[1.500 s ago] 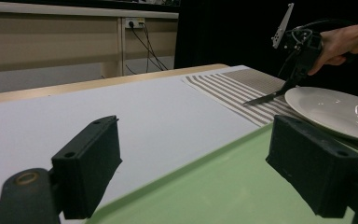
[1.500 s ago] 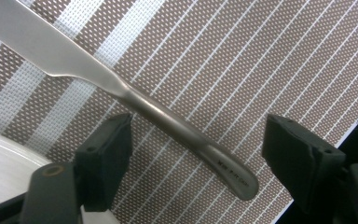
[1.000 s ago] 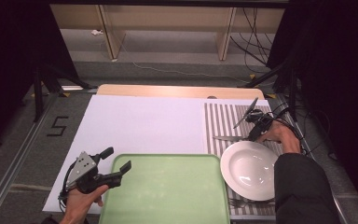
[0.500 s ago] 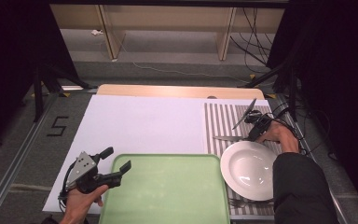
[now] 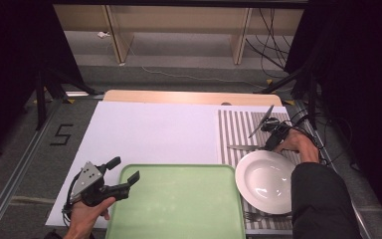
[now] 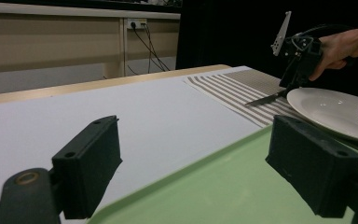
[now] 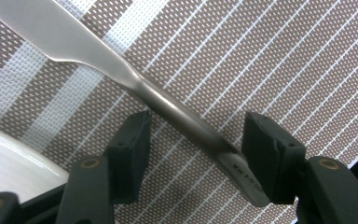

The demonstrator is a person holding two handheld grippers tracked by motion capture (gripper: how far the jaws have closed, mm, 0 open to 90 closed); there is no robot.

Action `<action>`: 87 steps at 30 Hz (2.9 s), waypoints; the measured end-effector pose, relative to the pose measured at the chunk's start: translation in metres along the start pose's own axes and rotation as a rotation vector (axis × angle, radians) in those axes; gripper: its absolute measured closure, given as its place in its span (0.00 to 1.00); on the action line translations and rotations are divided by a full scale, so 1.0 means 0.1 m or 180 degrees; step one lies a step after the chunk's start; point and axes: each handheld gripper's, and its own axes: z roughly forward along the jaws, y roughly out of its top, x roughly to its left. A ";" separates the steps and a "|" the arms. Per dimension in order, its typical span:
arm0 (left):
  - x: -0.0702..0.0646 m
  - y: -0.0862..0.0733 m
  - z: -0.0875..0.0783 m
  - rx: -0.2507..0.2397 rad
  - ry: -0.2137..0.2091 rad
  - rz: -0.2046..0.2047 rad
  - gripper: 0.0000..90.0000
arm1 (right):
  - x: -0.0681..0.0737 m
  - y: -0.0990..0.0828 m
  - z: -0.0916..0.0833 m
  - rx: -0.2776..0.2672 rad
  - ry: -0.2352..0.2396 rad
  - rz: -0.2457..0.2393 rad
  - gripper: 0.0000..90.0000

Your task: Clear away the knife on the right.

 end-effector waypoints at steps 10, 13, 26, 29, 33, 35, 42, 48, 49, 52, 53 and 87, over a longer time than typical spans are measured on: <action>0.00 0.00 0.00 0.0001 0.0001 0.0005 0.18 | 0.00 0.00 0.00 -0.0020 0.0028 -0.0006 0.51; 0.00 0.00 0.00 0.0002 0.0001 0.0000 0.18 | 0.00 0.00 0.00 -0.0022 0.0036 -0.0010 0.52; 0.00 0.00 0.00 0.0004 0.0004 0.0009 0.18 | 0.02 0.01 0.00 -0.0011 0.0050 -0.0052 0.58; 0.00 0.00 0.00 0.0004 0.0001 0.0010 0.18 | 0.02 0.01 0.00 -0.0012 0.0072 -0.0051 0.61; 0.00 0.00 0.00 0.0003 0.0003 0.0008 0.18 | 0.03 0.01 -0.01 0.0011 0.0077 -0.0073 0.64; 0.00 0.00 0.00 0.0001 0.0002 0.0009 0.18 | 0.04 0.01 -0.01 0.0010 0.0094 -0.0061 0.67; 0.00 0.00 0.00 0.0000 0.0007 0.0008 0.18 | 0.05 0.02 -0.02 0.0038 0.0157 -0.0112 0.73; -0.01 0.00 -0.01 -0.0011 0.0010 0.0009 0.18 | 0.06 0.03 -0.02 0.0040 0.0161 -0.0163 0.78; 0.00 0.00 -0.01 -0.0011 0.0012 0.0010 0.18 | 0.07 0.03 -0.02 0.0048 0.0166 -0.0164 0.79; 0.00 0.00 -0.01 -0.0012 0.0018 0.0009 0.18 | 0.07 0.03 -0.02 0.0059 0.0183 -0.0186 0.82; 0.00 0.00 -0.01 -0.0013 0.0018 0.0010 0.18 | 0.07 0.03 -0.02 0.0065 0.0191 -0.0188 0.83; 0.00 0.00 -0.01 -0.0018 0.0026 -0.0016 0.18 | 0.02 0.03 -0.26 -0.0181 -0.0160 -0.0178 0.89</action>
